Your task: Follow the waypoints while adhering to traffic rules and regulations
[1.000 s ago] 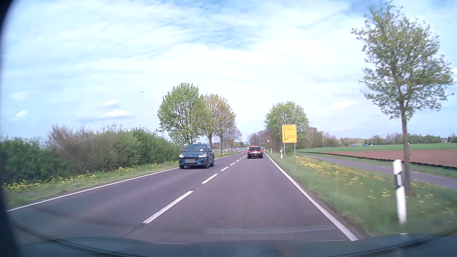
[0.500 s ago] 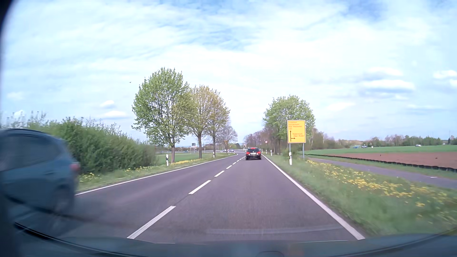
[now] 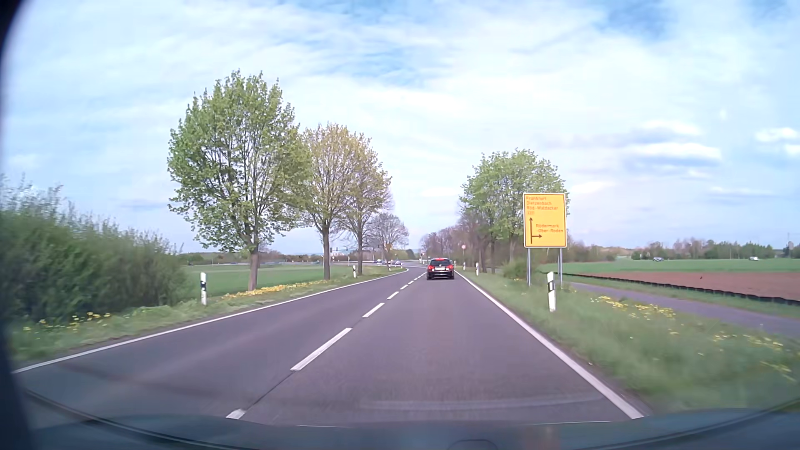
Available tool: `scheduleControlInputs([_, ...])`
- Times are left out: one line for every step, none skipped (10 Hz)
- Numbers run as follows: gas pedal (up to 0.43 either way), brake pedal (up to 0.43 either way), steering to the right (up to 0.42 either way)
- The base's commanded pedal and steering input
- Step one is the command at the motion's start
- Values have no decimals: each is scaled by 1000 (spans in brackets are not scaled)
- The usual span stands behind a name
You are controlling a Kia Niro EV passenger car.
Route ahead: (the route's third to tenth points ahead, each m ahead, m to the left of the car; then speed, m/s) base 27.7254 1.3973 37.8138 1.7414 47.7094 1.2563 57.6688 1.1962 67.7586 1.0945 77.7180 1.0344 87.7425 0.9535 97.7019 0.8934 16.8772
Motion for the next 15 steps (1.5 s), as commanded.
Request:
scheduleControlInputs([0,0,6])
scheduleControlInputs([0,18,6])
scheduleControlInputs([0,43,6])
scheduleControlInputs([0,49,6])
scheduleControlInputs([0,55,5])
scheduleControlInputs([0,55,5])
scheduleControlInputs([0,67,5])
scheduleControlInputs([0,73,5])
scheduleControlInputs([0,73,5])
scheduleControlInputs([0,79,4])
scheduleControlInputs([0,91,3])
scheduleControlInputs([0,110,3])
scheduleControlInputs([0,110,3])
scheduleControlInputs([0,116,3])
scheduleControlInputs([0,116,3])
